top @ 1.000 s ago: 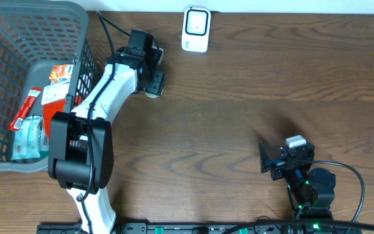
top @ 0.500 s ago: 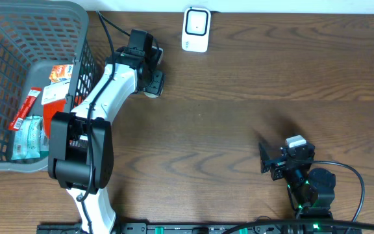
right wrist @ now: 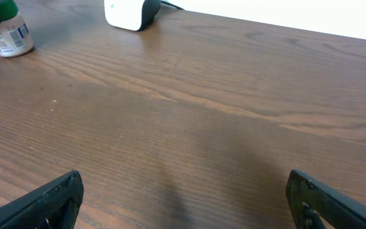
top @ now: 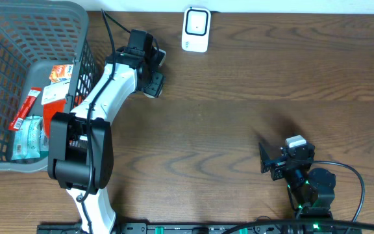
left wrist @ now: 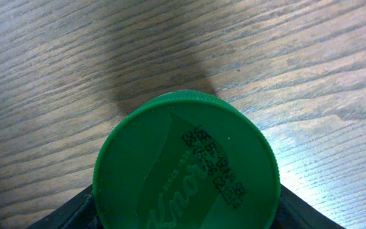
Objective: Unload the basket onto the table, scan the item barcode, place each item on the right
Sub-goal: 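Carry the container right and lower it onto the table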
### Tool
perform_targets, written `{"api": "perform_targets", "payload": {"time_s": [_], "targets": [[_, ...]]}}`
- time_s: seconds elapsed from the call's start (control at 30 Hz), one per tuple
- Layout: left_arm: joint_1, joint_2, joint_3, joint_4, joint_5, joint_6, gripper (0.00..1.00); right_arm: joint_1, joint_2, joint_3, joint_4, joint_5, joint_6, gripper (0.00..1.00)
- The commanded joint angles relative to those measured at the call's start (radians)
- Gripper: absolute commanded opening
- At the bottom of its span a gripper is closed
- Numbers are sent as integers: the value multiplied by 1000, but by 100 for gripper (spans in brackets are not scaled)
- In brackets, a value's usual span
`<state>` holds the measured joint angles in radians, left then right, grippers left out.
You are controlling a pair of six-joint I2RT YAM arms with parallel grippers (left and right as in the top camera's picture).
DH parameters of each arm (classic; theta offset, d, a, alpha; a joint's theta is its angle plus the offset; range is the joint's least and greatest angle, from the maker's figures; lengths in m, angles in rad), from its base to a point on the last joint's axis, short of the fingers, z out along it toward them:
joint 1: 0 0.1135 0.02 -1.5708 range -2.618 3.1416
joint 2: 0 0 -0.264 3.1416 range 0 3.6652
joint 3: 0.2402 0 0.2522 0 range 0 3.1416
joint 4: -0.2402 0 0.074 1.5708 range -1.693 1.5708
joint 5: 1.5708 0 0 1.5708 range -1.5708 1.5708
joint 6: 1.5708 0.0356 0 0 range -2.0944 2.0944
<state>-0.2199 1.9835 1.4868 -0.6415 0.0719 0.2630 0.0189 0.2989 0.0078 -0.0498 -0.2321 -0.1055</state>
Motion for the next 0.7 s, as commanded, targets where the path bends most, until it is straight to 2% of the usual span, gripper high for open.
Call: {"api": "perform_targets", "payload": {"time_s": [0.0,0.2,0.33,0.67], "targets": [[1,21,-6,-29,-70,51,56,7,-4,-2,-3,-1,14,99],[1,21,-6,-38,-70,51,62,7,-4,-2,-3,-1,14,99],[0,21,-6,-38,-69,32,73,7,-4,-2,-3,-1,14,99],[0,20,-6,-38,-61,-15,74,7,-4,-2,-2,-1,14,99]]}}
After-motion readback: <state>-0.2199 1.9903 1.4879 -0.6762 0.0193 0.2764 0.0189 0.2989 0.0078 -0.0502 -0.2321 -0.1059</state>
